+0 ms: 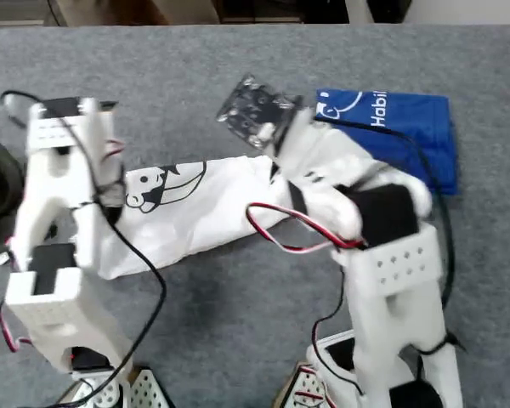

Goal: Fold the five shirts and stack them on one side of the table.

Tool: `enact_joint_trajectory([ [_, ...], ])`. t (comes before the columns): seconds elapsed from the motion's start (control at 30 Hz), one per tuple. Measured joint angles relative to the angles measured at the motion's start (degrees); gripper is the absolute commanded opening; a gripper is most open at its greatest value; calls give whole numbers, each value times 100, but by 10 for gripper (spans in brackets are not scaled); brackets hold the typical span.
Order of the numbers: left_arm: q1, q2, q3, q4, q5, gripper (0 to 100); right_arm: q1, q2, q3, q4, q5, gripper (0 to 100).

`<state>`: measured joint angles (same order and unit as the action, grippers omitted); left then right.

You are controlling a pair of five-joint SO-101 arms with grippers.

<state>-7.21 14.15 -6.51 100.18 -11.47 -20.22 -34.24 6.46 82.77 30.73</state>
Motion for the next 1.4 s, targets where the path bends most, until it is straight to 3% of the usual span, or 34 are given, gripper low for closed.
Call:
enact_joint_trajectory([
  [0.2,1169,-9,-501,0,1116,19,598,-334,0,0,0,2],
  [0.47,2171,-9,-949,0,1345,19,1248,-387,35,0,193,2],
  [0.67,2585,-9,-1037,-176,1310,19,1644,-387,229,0,536,2],
  [1.13,3763,-9,-1037,-1714,2136,19,2180,-1319,1196,-18,554,2],
  [1.4,3956,747,-1934,-1758,2215,23,2725,-1741,1336,-431,554,2],
])
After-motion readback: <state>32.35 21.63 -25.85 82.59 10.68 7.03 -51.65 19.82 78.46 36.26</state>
